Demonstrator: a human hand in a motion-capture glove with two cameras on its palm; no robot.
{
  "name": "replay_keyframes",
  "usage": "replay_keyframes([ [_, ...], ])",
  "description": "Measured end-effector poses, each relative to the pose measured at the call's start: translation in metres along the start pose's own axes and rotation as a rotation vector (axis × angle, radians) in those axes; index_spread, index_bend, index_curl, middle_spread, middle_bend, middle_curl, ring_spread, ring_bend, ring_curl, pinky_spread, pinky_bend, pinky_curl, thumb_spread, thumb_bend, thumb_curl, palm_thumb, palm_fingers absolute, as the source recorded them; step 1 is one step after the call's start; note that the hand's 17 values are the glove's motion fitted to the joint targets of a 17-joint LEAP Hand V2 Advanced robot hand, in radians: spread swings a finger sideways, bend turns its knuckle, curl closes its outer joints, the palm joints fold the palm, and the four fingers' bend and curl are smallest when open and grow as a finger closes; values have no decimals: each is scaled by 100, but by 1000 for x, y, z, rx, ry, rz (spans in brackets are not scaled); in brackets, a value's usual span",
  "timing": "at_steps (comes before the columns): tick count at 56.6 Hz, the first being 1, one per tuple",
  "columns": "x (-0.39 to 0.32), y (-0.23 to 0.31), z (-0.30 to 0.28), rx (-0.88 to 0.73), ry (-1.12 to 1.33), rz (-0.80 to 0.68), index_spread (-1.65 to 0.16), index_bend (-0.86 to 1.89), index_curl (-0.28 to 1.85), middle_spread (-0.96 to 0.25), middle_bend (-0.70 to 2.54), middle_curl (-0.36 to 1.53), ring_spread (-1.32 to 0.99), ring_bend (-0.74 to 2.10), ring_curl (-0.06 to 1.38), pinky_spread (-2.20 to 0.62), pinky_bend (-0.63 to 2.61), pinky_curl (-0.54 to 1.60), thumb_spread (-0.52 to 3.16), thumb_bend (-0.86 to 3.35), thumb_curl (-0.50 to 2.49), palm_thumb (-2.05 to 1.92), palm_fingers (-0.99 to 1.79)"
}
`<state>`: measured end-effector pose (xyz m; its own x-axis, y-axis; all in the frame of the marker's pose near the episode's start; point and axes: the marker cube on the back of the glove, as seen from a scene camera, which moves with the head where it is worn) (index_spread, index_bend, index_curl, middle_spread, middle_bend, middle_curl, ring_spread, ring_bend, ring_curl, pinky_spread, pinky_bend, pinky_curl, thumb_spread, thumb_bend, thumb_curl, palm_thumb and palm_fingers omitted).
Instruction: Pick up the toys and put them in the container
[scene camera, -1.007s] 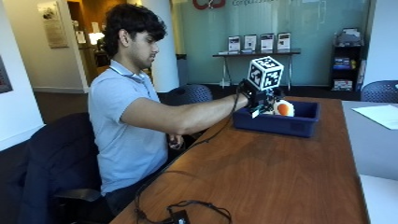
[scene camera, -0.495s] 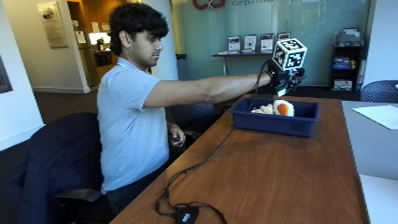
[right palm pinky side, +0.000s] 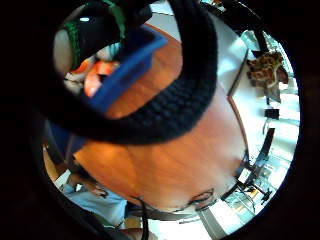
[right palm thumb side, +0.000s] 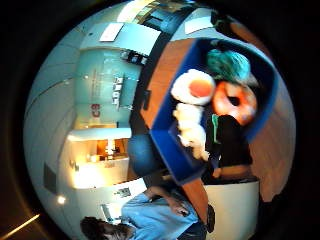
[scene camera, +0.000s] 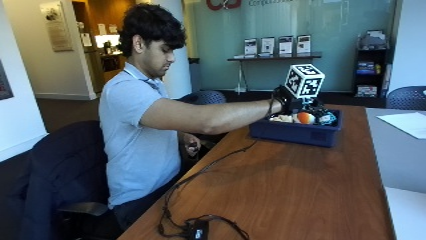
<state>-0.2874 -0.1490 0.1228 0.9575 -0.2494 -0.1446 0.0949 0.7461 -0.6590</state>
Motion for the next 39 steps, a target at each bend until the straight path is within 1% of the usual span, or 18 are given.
replay_keyframes([
  [6,34,20,6,-21,72,42,-29,28,32,4,16,43,-1,45,30,-3,94,32,162,21,44,26,-3],
  [15,68,39,17,-36,59,82,-29,29,35,3,18,41,-1,45,30,-1,88,30,162,24,40,23,-1],
  [25,95,63,37,-56,50,82,-29,29,37,3,19,40,-1,44,29,0,84,30,163,28,37,21,3],
  [39,139,103,78,-46,117,97,-29,29,39,3,20,40,-2,40,29,0,79,30,163,35,34,18,6],
])
